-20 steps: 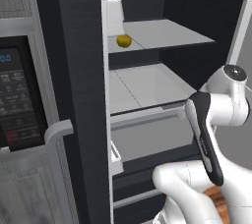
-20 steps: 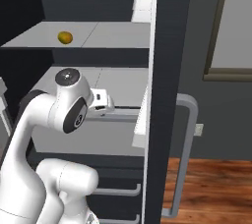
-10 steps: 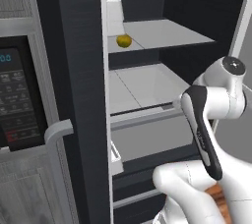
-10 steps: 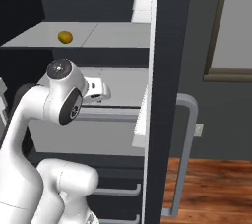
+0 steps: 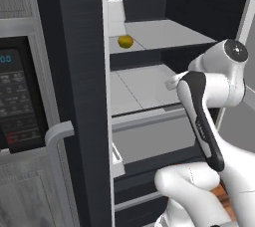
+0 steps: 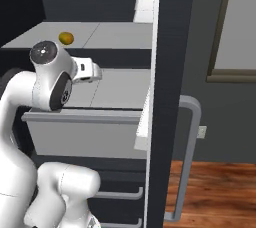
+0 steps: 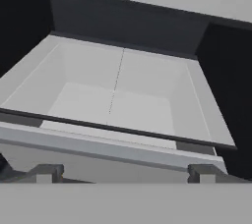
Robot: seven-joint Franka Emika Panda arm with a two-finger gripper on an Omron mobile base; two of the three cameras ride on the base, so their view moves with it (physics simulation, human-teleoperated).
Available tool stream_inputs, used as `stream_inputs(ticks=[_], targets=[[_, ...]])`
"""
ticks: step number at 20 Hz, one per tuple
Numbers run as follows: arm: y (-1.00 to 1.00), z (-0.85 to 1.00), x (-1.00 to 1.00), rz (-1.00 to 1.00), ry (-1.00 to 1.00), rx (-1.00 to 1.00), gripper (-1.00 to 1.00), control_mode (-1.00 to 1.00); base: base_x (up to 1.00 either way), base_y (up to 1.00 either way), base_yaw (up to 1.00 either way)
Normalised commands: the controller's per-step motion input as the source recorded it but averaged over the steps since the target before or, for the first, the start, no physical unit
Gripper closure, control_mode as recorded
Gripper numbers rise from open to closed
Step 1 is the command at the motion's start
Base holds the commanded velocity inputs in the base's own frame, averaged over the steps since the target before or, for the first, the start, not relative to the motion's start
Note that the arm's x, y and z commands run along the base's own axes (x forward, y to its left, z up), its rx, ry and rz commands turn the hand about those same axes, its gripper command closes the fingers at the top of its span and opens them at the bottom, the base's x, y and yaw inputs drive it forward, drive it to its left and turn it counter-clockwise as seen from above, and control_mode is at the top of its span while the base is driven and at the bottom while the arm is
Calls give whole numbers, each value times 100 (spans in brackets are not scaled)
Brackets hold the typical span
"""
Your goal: Pick up both oranges from the fridge and place them inside the tupperware on the counter.
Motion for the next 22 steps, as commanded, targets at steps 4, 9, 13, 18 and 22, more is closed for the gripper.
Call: stream_inputs(ticks=[4,9,13,18,22], targets=[[47,51,28,0,0,12,-100,-100,0,0,0],[42,32,31,0,0,13,-100,-100,0,0,0],[38,20,36,0,0,12,-100,-100,0,0,0],[38,1,41,0,0,5,-100,-100,0,0,0],[29,-2,55,0,0,0,-100,-100,0,0,0]])
